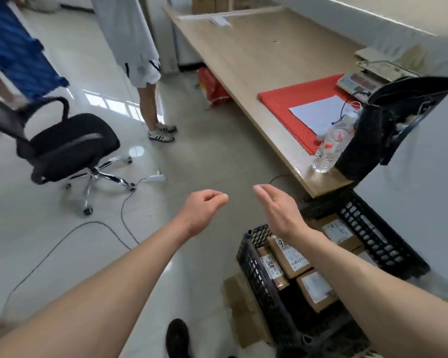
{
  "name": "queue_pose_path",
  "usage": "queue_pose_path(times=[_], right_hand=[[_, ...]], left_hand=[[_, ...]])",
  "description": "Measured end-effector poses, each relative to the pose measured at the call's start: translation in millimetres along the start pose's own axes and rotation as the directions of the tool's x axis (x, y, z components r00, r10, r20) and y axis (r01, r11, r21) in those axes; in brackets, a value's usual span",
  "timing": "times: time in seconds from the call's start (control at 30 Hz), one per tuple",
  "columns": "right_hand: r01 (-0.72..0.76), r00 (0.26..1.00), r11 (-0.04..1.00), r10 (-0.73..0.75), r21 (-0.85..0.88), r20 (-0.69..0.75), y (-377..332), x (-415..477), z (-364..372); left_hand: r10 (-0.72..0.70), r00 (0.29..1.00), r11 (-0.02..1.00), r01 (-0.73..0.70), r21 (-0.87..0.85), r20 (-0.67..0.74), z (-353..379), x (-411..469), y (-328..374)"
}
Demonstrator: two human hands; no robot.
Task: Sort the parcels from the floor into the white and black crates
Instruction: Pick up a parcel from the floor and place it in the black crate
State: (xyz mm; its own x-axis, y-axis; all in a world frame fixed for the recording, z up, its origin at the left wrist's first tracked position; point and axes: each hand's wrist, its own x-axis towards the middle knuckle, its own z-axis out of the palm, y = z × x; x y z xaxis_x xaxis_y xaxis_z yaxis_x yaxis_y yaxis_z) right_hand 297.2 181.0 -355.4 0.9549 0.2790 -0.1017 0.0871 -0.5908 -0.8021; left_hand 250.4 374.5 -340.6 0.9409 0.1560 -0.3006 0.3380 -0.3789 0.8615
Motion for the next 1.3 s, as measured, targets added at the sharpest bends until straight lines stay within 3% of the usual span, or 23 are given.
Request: queue_pose_path(times=[0.27, 0.53, 0.67, 0.93, 1.07, 1.3], right_hand=[[0.159, 0.975, 0.986, -0.163, 0.038, 0.153, -81, -19, 85], [0.272, 0.881, 0.956, -0.292, 0.107, 0.373, -176, -89, 208], [0.312, 0.827, 0.942, -0.334, 0.126, 0.452, -223, -143, 278], [0.439, 0.646, 0.878, -0.456, 0.191, 0.612, -306, -266, 413], [0.492, 0.514, 0.842, -0.485, 0.221, 0.707, -335, -321, 466], [0.531, 0.356, 0.817, -0.457, 0.227, 0.815, -366, -368, 527]], left_hand=[[-0.122, 0.963, 0.992, 0.108, -0.072, -0.239, -102, -93, -54], [-0.235, 0.839, 0.97, 0.174, -0.168, -0.491, -206, -234, -144], [-0.294, 0.749, 0.955, 0.197, -0.224, -0.594, -254, -324, -196], [-0.42, 0.537, 0.907, 0.246, -0.341, -0.732, -320, -505, -286], [-0.498, 0.414, 0.867, 0.239, -0.436, -0.762, -328, -580, -321], [-0.627, 0.225, 0.778, 0.208, -0.592, -0.746, -325, -652, -362]])
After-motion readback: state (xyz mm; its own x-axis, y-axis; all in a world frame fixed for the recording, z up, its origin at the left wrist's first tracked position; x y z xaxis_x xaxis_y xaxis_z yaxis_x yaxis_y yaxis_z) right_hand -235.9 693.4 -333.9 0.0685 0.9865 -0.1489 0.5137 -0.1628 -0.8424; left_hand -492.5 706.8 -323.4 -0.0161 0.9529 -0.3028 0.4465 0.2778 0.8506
